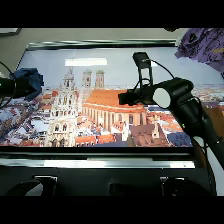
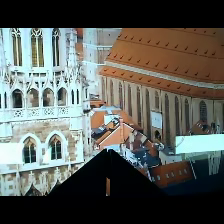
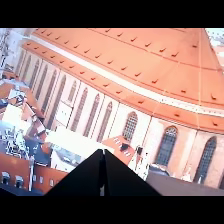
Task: Fold the clothes and pants, and hang the long-sleeved shirts on hangers.
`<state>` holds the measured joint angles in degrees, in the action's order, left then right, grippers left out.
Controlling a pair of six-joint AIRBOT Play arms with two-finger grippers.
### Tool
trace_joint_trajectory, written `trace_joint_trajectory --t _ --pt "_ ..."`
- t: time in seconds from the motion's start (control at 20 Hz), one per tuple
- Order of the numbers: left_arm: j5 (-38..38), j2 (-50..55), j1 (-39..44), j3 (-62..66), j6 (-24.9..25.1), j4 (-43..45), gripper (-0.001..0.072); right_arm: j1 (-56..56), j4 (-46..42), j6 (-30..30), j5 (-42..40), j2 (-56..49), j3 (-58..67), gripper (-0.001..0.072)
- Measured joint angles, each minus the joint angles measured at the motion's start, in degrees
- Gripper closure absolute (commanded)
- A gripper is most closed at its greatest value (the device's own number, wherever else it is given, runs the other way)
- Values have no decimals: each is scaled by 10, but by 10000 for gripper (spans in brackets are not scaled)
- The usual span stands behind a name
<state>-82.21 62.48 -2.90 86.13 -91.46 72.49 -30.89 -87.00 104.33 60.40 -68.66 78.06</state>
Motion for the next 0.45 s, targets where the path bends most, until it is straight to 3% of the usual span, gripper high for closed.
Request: trace_joint_trajectory --t 0.45 --pt "-2 -3 1 -4 0 1 689 -9 -7 0 -5 0 0 680"
